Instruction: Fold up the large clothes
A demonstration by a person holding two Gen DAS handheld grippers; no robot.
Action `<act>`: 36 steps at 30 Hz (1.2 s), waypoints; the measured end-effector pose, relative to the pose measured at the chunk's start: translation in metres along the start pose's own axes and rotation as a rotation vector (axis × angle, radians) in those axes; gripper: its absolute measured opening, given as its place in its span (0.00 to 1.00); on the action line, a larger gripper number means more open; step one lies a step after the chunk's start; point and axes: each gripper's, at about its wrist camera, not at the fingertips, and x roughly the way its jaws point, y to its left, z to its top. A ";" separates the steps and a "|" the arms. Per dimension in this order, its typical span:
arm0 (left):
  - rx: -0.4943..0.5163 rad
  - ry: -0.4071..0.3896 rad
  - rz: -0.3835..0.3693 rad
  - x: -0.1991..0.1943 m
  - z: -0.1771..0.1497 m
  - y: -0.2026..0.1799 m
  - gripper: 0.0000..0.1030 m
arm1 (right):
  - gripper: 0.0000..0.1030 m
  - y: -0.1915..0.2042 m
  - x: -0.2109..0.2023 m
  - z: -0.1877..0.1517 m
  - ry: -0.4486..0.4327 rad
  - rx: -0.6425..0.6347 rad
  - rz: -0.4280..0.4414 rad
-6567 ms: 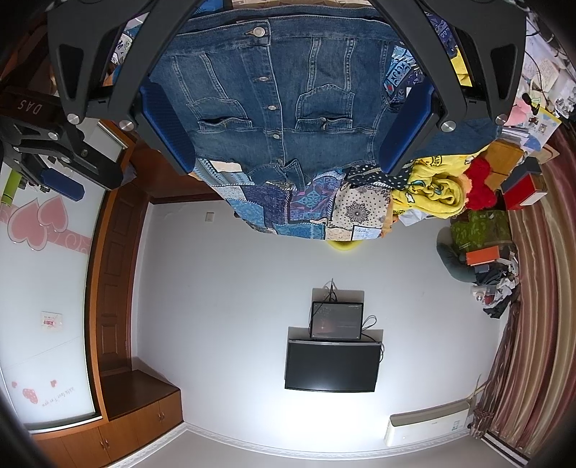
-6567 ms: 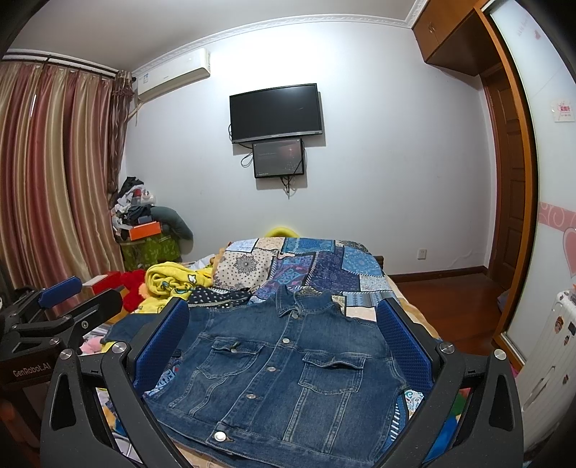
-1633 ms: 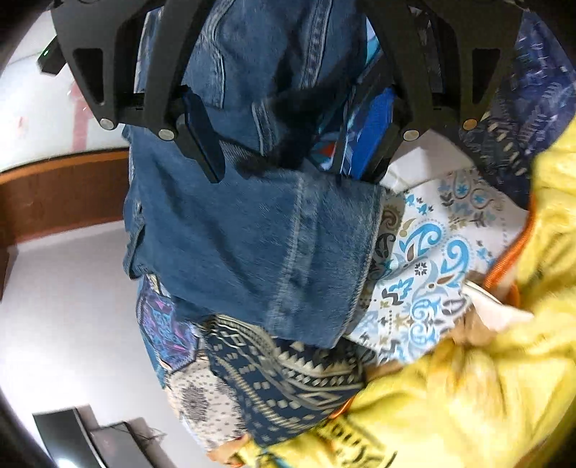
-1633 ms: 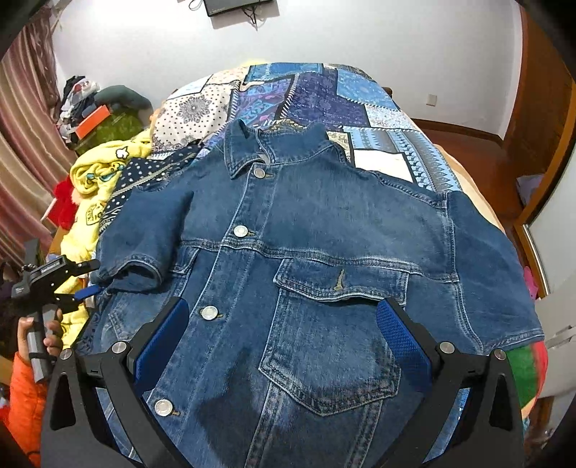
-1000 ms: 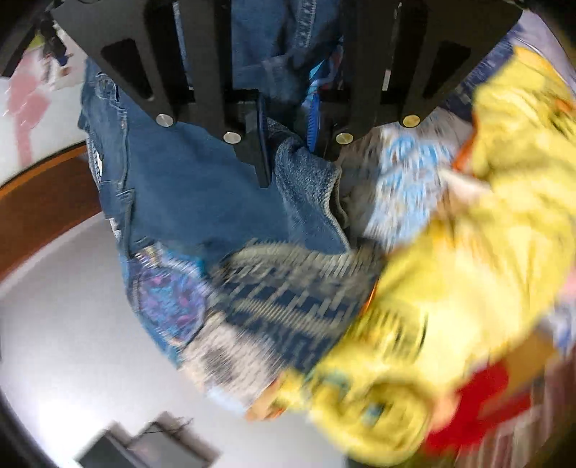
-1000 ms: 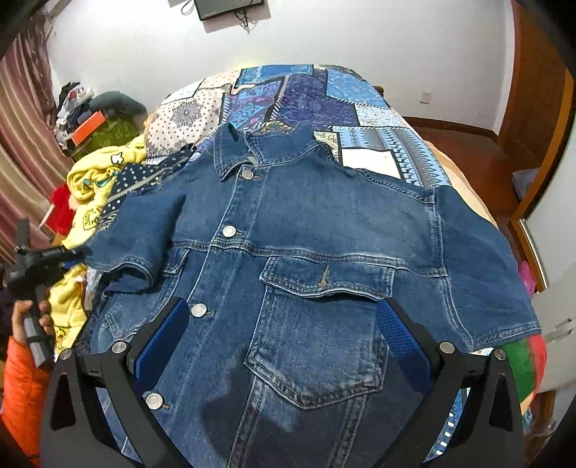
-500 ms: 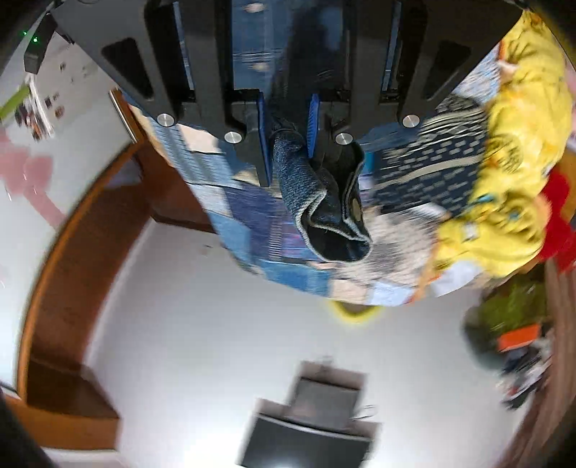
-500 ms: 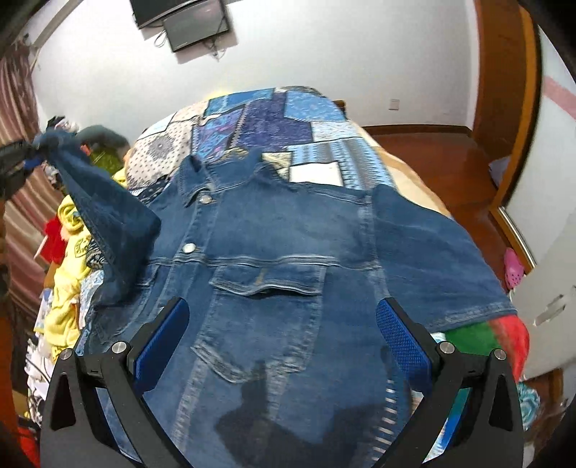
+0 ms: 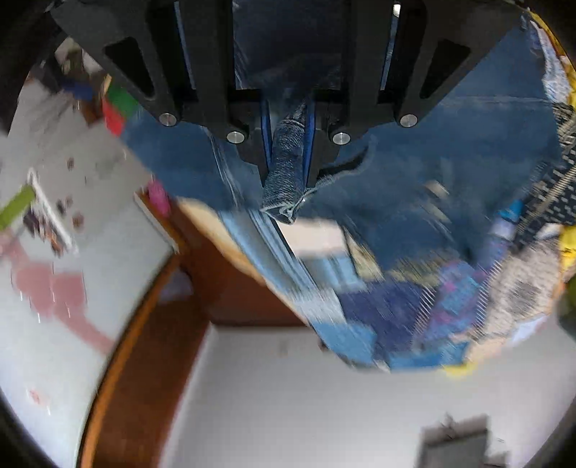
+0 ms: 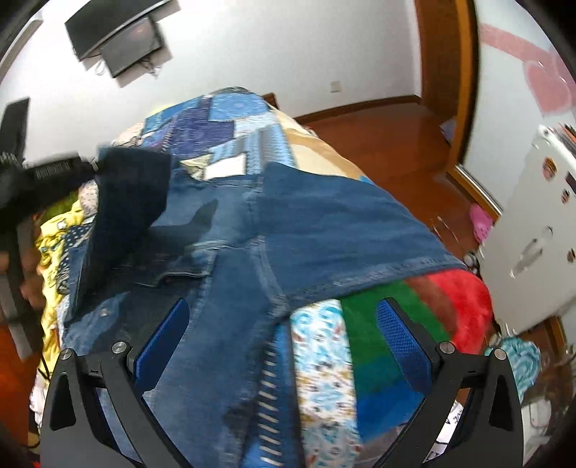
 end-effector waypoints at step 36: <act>-0.223 0.091 0.347 -0.080 -0.114 0.149 0.91 | 1.00 -0.118 0.058 0.022 0.155 0.293 0.105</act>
